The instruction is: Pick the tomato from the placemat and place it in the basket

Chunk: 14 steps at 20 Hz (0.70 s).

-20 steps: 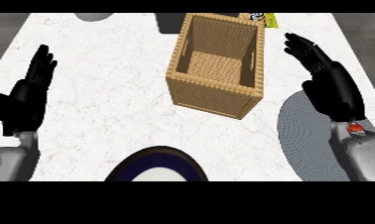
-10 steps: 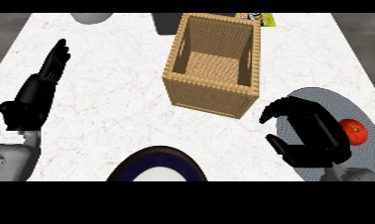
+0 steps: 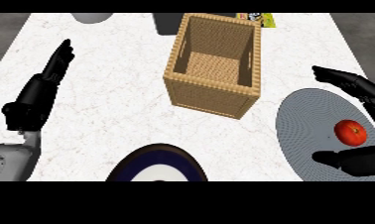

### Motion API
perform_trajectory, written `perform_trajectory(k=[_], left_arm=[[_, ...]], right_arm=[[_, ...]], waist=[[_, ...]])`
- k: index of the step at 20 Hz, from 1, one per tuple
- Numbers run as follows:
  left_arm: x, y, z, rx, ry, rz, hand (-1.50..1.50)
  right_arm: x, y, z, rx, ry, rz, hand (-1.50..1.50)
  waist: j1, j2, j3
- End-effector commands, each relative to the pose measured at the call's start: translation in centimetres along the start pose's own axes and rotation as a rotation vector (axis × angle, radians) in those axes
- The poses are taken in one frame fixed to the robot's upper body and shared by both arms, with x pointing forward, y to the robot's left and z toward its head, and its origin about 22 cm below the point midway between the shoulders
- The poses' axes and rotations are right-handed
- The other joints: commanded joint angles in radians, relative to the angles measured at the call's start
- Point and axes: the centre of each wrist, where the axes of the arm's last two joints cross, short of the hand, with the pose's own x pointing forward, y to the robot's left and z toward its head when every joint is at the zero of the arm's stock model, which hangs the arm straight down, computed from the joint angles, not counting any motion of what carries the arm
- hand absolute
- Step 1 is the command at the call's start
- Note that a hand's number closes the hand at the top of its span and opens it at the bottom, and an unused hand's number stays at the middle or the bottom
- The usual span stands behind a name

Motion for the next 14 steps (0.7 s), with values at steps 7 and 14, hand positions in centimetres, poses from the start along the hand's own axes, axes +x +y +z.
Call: perform_trajectory(k=[7,14], left_arm=[[0.9,0.0,-0.6,-0.034,-0.031,0.006,0.0],[0.4,-2.1,-0.6,-0.043,-0.025,0.011,0.0]], right_arm=[[8.3,-8.8,-1.0,0.434,0.321,0.705,-1.5],[8.9,-10.8,-2.2,0.664,0.416,0.748,-1.5]], waist=[[0.039,0.01,0.0],[0.048,0.011,0.002]])
